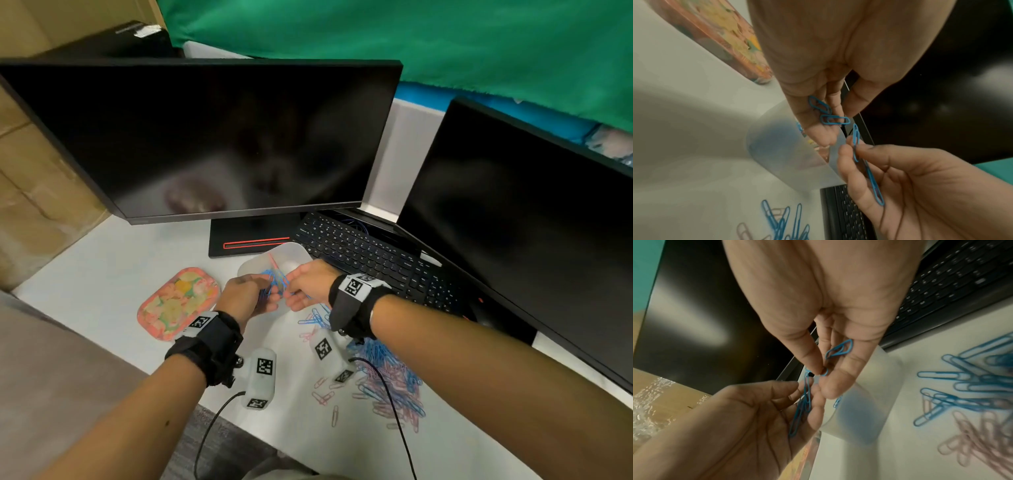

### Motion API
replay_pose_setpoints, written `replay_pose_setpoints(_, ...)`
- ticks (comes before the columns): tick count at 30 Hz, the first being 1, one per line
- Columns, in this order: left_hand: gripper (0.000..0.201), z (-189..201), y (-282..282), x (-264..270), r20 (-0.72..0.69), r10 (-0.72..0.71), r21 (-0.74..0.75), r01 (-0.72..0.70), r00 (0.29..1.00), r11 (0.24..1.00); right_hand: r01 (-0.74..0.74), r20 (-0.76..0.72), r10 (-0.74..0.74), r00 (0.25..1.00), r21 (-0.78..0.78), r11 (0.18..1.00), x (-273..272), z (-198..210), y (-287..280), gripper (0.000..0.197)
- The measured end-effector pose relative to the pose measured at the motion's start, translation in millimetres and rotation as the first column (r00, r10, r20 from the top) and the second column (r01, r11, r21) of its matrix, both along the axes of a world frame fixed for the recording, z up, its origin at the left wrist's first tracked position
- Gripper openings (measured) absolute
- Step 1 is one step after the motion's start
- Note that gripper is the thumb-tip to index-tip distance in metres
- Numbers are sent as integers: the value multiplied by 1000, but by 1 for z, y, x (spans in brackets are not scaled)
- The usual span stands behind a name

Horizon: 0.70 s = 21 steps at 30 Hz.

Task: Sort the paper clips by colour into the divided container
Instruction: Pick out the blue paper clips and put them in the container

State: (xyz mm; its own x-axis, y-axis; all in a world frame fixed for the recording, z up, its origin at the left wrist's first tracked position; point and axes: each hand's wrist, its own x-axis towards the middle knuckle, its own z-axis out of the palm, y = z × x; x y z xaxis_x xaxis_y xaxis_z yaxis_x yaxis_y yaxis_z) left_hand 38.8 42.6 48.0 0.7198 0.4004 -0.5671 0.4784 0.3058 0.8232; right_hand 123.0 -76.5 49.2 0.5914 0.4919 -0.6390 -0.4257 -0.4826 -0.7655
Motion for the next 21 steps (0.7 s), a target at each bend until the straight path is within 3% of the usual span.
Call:
replay_pose_setpoints(5,16,-4,15,6,-42,34,-9,-34,999,999,1,29,1,1000,-78,997,7,-3,26,18)
replay_pose_setpoints(11,21,-3,17,11,-32,58,-5,-59,998,998,-42,65,50,997,-124,991,19,-6,41,31)
replay_pose_setpoints(18,19,-4,14,18,-52,18,85,-13,998,996,-74,117,85,989,-98,992,20,-2,35,36)
replay_pose_setpoints(21,20,-6,8,16,-5,-38,208,38,999,977,-102,200,125,972,-121,987,19,3,14,34)
